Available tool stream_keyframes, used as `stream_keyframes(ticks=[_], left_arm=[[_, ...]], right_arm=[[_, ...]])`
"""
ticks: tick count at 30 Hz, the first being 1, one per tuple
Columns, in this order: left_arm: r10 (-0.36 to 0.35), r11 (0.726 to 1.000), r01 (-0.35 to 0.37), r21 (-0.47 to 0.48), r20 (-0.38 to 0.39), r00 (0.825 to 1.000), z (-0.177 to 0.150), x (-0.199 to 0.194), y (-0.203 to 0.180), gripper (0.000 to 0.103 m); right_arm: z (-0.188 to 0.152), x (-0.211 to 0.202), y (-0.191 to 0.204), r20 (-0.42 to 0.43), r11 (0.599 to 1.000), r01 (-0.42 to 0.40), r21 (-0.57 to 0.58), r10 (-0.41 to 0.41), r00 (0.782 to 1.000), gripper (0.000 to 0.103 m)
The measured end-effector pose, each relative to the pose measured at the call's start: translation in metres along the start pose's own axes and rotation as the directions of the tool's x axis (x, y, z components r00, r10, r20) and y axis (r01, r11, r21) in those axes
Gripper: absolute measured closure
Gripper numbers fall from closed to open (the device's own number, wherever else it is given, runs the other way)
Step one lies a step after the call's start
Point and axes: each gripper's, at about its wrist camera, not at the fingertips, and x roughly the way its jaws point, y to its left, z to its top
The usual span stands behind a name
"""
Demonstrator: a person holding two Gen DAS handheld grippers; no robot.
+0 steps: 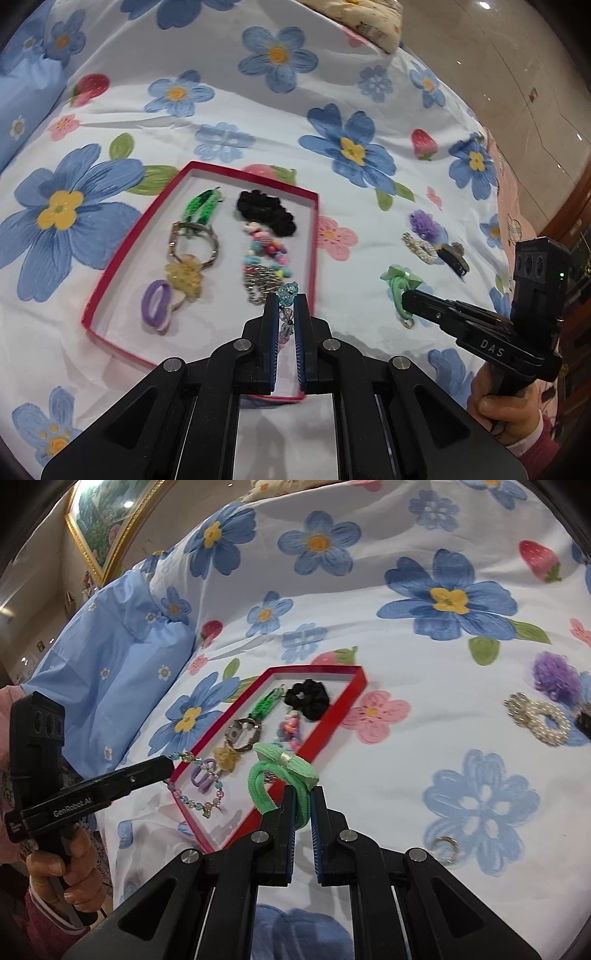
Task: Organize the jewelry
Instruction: 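Carry the bracelet and green hair tie into the tray and lower them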
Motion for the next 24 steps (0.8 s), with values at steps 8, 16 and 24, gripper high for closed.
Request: stream_keyframes(ticks=[8,16,24], left_arm=[[0.019,0.999,-0.019,-0.030,0.001,1.000,0.000,0.000,0.019,0.097],[0.006,0.997,-0.007,-0.081,-0.022,1.000,0.001,0.012,0.043,0.096],[0.038,0.991,-0.044,-0.130,-0.047,0.998,-0.002,0.026,0.074,0.096]], right_arm=[[0.011,0.027,0.029,-0.031,0.998,-0.037,-0.049,0.036,0.999,0.096],[0.017,0.067,0.052,-0.095,0.994,-0.051,-0.099,0.041,0.995,0.095],[0.015,0.106,0.062,-0.166,0.986,-0.015,-0.164,-0.012,0.986,0.095]])
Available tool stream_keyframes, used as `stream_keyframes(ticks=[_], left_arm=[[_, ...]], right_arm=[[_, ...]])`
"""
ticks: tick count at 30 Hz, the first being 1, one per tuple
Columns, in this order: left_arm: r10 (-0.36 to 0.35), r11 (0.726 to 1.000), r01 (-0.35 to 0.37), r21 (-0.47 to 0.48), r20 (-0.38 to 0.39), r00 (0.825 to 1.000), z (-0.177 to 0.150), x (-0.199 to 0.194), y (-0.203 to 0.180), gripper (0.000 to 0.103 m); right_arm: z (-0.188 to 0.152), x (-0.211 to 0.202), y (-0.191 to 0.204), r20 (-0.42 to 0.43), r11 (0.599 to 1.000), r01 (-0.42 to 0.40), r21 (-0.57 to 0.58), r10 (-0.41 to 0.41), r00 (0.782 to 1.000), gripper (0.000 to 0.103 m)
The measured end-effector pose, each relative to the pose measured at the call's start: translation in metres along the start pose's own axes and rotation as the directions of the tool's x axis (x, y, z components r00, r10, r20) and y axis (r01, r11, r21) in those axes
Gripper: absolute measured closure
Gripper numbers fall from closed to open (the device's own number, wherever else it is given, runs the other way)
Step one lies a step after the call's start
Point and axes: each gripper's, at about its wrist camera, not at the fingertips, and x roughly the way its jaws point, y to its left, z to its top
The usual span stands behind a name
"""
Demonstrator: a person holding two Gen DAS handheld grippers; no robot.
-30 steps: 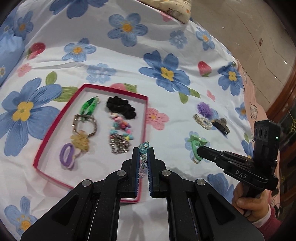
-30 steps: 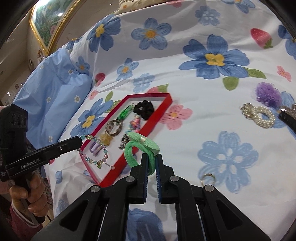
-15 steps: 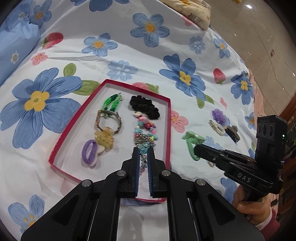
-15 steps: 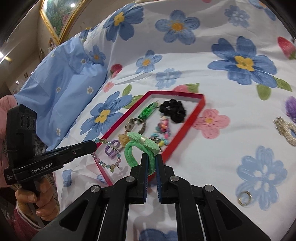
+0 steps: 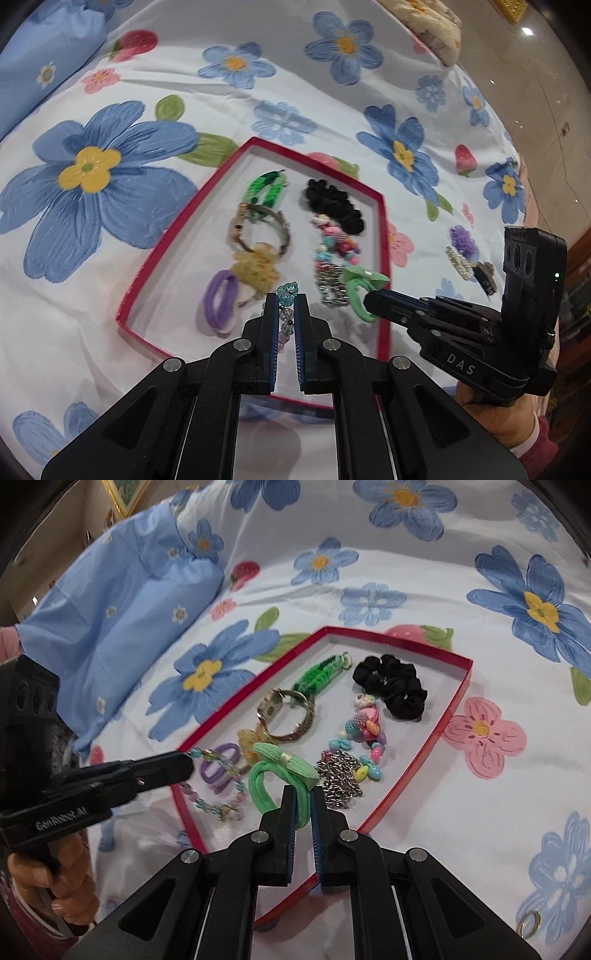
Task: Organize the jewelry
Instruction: 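Carry the bracelet and green hair tie into the tray and lower them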
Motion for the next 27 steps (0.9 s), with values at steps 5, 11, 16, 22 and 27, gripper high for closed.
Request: stream_keyframes(ticks=[5,11,16,22,27], left_arm=[[0.035,0.999,-0.035,-0.021,-0.014,0.999,0.001,0.012,0.015,0.096],[0.052,0.998,-0.053,-0.040,-0.038,0.998,0.000,0.027,0.023,0.096],[0.071,0.997,-0.073,-0.034,-0.056,0.996,-0.001,0.034,0.023,0.096],[0.070,0.996,-0.073,-0.042,-0.065,0.995,-0.001,0.035,0.024,0.096],[0.070,0.996,-0.073,-0.042,-0.071,0.995,-0.002,0.035,0.023,0.096]], right_arm=[[0.001,0.017,-0.006,-0.040,1.000,0.025,0.004,-0.024,0.999,0.095],[0.002,0.027,-0.005,-0.071,0.999,0.043,-0.018,-0.044,0.996,0.095],[0.005,0.032,-0.004,-0.091,0.998,0.053,-0.041,-0.056,0.994,0.093],[0.007,0.034,-0.003,-0.116,0.997,0.052,-0.063,-0.059,0.992,0.092],[0.008,0.034,-0.003,-0.116,0.997,0.046,-0.060,-0.053,0.992,0.090]])
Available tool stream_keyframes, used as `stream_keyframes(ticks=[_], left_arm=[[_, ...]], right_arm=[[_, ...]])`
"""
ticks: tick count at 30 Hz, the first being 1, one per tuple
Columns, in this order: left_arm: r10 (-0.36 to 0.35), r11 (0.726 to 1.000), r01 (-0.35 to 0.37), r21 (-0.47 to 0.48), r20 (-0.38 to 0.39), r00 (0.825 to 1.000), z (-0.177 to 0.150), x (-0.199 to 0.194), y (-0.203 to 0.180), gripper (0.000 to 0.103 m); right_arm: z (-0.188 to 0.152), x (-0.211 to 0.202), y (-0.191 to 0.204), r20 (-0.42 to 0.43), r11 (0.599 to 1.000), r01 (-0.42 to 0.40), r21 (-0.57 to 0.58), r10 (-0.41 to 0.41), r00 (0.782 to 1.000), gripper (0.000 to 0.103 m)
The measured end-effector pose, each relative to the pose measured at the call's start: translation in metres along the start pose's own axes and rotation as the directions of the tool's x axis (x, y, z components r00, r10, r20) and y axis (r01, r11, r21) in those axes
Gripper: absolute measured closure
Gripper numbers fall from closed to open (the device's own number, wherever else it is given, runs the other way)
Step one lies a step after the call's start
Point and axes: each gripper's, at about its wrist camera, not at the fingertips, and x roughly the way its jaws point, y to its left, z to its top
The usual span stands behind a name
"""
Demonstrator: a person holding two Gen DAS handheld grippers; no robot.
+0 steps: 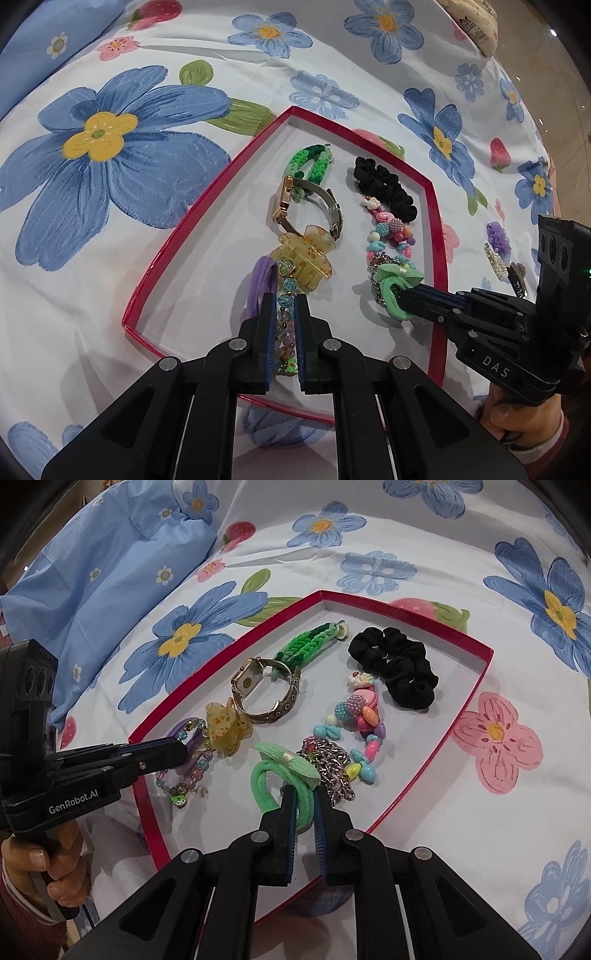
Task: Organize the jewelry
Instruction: 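Carry the bracelet and green hair tie into the tray and lower them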
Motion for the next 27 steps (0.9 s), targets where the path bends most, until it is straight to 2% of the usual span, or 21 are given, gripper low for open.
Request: stream_keyframes(ticks=[9,14,25,27], left_arm=[[0.004,1.000,-0.004,0.007,0.004,1.000,-0.0021,-0.0061,-0.0049,0.083],[0.006,1.000,-0.007,0.008,0.008,1.000,-0.0023,-0.0087,-0.0059,0.080],[0.011,1.000,-0.011,0.002,0.001,1.000,-0.0033,-0.0084,-0.0039,0.080],[0.008,1.000,-0.008,0.000,0.002,1.000,-0.0034,-0.0090,-0.0032,0.075]], right_arm=[[-0.0001,-0.0043,-0.0033,0.011,1.000,-0.012,0.019,0.012,1.000,0.089],[-0.0010,-0.0076,-0.0041,0.023,0.999,-0.018,0.026,0.017,1.000,0.089],[-0.0020,-0.0092,-0.0043,0.028,0.999,-0.017,0.033,0.016,0.999,0.088],[-0.0024,-0.0097,-0.0039,0.028,0.999,-0.017,0.035,0.016,0.999,0.087]])
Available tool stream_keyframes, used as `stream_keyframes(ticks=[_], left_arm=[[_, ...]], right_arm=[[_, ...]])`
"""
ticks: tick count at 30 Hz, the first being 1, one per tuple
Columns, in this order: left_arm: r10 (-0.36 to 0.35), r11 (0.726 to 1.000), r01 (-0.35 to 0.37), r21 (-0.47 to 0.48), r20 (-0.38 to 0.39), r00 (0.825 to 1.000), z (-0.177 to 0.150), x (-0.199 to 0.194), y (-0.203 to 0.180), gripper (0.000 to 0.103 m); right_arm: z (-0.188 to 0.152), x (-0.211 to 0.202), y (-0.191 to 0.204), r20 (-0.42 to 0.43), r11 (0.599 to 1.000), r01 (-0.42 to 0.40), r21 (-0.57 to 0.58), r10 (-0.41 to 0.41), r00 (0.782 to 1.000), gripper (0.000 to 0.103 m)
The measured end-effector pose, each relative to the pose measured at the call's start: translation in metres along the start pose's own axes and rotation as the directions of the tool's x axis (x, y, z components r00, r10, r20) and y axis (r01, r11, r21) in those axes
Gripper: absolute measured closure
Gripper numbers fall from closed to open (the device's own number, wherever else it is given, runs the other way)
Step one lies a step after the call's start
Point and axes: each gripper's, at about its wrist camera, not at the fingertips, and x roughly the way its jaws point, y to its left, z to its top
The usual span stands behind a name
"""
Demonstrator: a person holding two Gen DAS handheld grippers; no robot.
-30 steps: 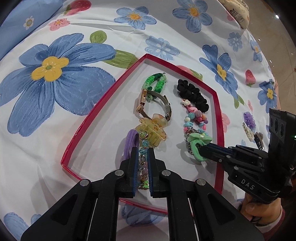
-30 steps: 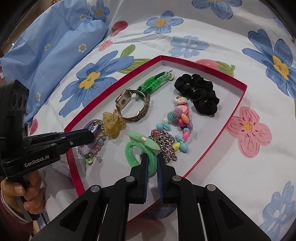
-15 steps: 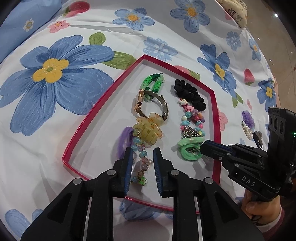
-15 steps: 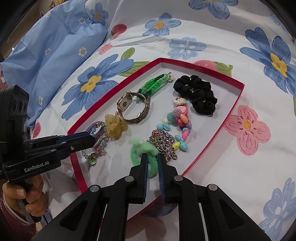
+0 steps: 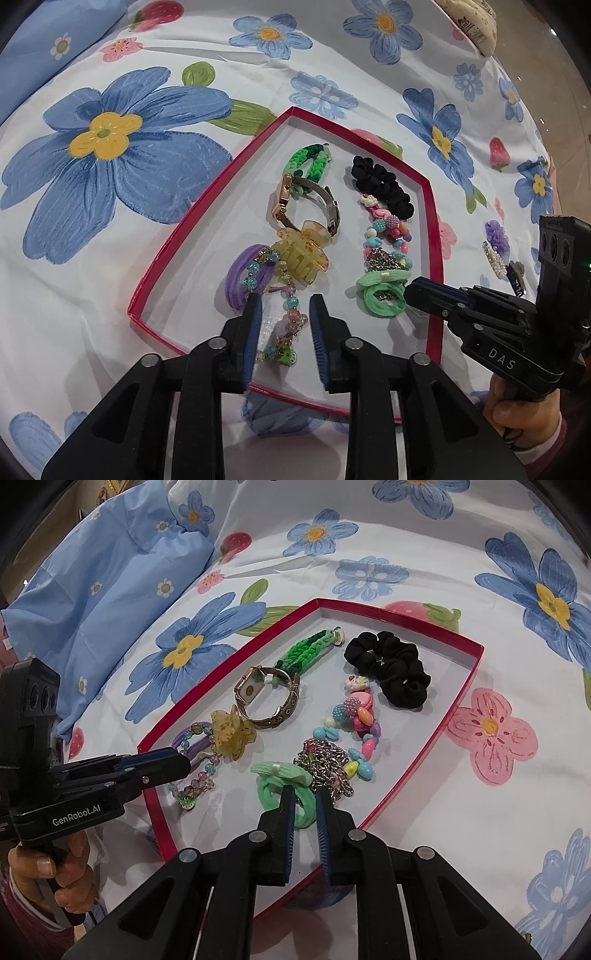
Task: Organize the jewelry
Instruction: 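Carry the bracelet and green hair tie into the tray and lower them, then open both tools and lift them away from the tray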
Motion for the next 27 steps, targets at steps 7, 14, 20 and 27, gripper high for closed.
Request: stream_keyframes(ticks=[7,14,20,27], left_arm=[[0.009,1.000,-0.008,-0.009,0.021,1.000,-0.003,-0.009,0.002,0.053],[0.027,0.999,-0.026,-0.029,0.042,0.999,-0.004,-0.020,0.002,0.032],[0.044,0.998,-0.041,-0.049,0.063,0.997,-0.007,-0.031,0.004,0.026],[0.065,0.996,-0.057,-0.071,0.110,0.992,-0.019,-0.049,0.004,0.018]], right_arm=[[-0.002,-0.010,0.002,0.055,1.000,-0.012,0.016,0.011,0.998,0.063],[-0.003,-0.022,-0.006,0.091,0.999,-0.009,0.048,0.004,0.996,0.059],[-0.003,-0.032,-0.008,0.128,0.998,-0.016,0.065,0.007,0.992,0.049],[-0.008,-0.047,-0.012,0.194,0.992,-0.063,0.109,0.041,0.980,0.032]])
